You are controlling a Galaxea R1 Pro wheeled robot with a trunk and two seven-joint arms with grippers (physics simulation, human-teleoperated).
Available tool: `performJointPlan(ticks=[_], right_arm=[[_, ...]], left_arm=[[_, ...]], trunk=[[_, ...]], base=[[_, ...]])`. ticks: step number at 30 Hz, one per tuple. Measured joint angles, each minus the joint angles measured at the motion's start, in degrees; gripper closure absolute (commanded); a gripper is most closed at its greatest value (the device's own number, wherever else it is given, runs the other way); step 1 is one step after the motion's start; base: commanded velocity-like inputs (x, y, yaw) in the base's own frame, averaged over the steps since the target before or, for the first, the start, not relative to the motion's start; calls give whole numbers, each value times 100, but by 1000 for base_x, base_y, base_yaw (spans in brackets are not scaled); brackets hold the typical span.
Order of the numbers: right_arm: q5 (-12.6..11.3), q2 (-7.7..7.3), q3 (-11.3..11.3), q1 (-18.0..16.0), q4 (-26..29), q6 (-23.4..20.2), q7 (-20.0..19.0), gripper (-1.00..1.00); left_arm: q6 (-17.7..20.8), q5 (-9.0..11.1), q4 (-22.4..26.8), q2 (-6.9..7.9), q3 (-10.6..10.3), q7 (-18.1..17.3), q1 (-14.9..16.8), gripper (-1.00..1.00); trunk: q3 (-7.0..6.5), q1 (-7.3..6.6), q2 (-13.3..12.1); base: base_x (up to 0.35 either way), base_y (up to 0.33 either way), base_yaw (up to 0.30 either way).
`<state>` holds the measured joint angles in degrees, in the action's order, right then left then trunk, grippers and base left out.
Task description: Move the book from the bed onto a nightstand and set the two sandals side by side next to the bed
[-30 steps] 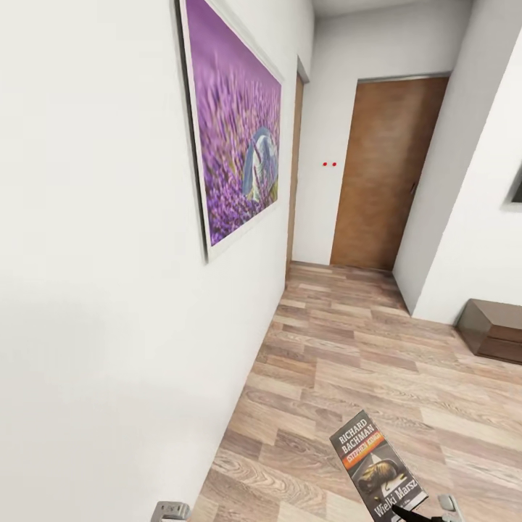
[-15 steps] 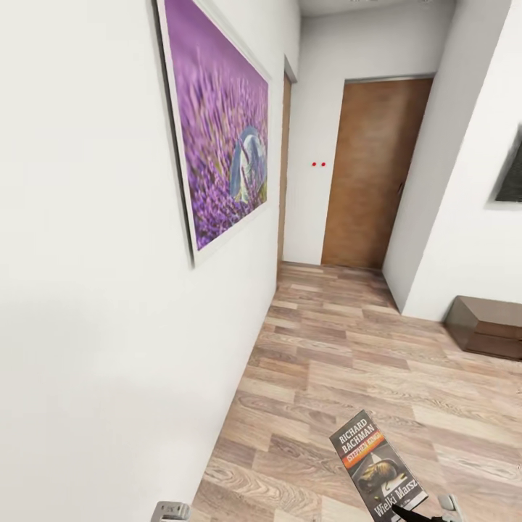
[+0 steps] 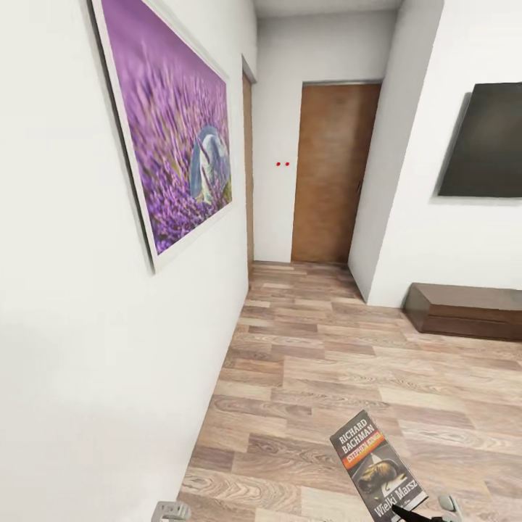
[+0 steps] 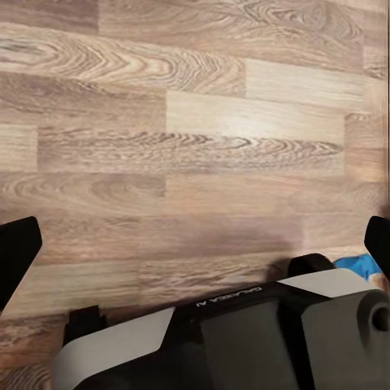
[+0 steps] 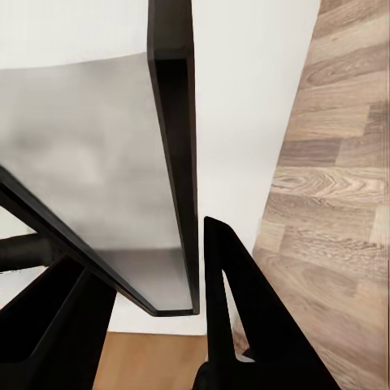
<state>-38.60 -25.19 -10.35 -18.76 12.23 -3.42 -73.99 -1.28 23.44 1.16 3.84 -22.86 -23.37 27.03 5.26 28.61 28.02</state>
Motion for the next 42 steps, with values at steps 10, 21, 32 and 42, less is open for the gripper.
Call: performJointPlan(ticks=[10, 21, 32, 42], right_arm=[[-3, 1, 3, -5, -9, -1, 3, 100], [-1, 2, 1, -5, -11, 0, 2, 100], [-2, 7, -1, -4, -10, 0, 2, 100], [-2, 0, 8, -2, -6, -1, 2, 100]], left_arm=[[-6, 2, 2, 1, 5, 0, -3, -100], [-7, 2, 2, 1, 6, 0, -2, -100], [-7, 2, 2, 1, 2, 0, -3, -100], [-7, 1, 0, -1, -1, 0, -1, -100]], trunk=[[0, -2, 1], [0, -1, 1], [0, -1, 0], [0, 0, 0]], base=[[112, 49, -185], [198, 101, -4], [202, 1, -2], [8, 0, -205]])
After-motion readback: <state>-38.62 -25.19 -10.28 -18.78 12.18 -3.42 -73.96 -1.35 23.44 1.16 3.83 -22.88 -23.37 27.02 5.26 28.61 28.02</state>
